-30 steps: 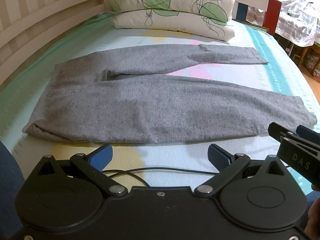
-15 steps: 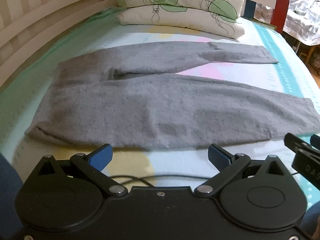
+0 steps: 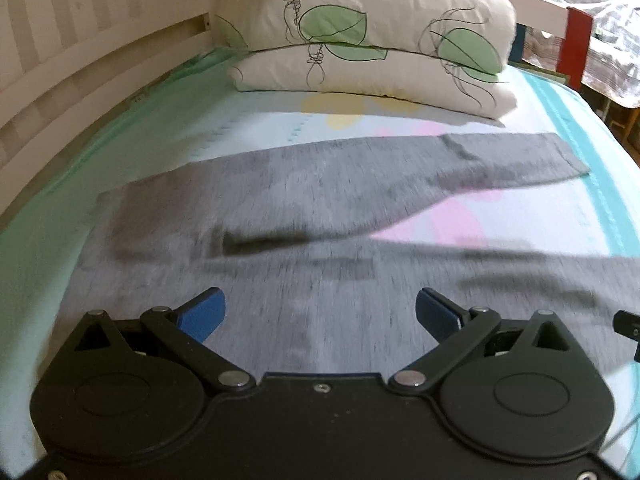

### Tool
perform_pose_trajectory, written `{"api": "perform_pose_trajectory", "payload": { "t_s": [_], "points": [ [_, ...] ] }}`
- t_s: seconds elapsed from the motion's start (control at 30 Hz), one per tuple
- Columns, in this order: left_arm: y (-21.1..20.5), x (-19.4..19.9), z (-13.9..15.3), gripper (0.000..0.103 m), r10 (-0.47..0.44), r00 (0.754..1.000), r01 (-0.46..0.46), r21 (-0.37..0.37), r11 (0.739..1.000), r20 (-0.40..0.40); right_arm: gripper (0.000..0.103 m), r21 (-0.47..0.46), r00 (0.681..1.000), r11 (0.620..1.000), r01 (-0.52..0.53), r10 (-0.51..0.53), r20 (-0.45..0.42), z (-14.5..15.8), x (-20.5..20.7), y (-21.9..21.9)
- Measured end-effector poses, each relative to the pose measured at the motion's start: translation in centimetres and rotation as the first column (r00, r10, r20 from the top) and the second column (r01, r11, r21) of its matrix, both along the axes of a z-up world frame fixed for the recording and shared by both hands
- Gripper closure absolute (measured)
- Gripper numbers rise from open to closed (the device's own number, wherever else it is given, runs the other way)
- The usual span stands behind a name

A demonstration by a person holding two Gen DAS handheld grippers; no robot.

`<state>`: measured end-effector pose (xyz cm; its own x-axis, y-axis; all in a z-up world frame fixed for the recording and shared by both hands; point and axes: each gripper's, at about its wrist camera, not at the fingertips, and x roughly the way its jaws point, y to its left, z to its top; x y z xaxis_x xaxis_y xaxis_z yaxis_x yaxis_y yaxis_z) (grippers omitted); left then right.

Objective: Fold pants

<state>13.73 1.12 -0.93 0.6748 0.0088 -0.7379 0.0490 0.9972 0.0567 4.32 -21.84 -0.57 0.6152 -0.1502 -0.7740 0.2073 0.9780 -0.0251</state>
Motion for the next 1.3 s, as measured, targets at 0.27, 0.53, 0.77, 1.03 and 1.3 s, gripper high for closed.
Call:
{"api": "perform_pose_trajectory", "payload": {
  "t_s": [0.27, 0.53, 0.77, 1.03, 1.3],
  "points": [
    [-1.2, 6.7, -1.9, 0.002, 0.037, 0.999, -0.037, -0.004, 0.999, -0.018, 0.043, 0.059, 0.996, 0.998, 0.019, -0.014, -0.093, -1.9, 9.5, -4.8],
    [-3.3, 11.6, -4.1, 0.002, 0.062, 0.998, -0.063, 0.025, 0.998, 0.022, 0.045, 0.173, 0.978, 0.964, 0.203, -0.193, -0.075, -3.4, 18.3, -10.6],
    [-2.4, 13.7, -7.2, 0.002, 0.084, 0.995, -0.085, -0.029, 0.996, -0.055, 0.045, 0.254, 0.934, 0.901, 0.351, -0.355, -0.029, -5.4, 24.0, -15.8],
    [-2.6, 14.7, -8.0, 0.002, 0.077, 0.996, -0.077, 0.009, 0.997, -0.052, 0.039, 0.298, 0.864, 0.817, 0.493, -0.501, -0.054, -9.1, 27.3, -19.2],
    [-2.7, 15.3, -8.0, 0.002, 0.076, 0.996, -0.075, 0.016, 0.997, -0.041, 0.041, 0.252, 0.901, 0.872, 0.420, -0.433, -0.002, -9.6, 29.7, -19.1]
  ]
}}
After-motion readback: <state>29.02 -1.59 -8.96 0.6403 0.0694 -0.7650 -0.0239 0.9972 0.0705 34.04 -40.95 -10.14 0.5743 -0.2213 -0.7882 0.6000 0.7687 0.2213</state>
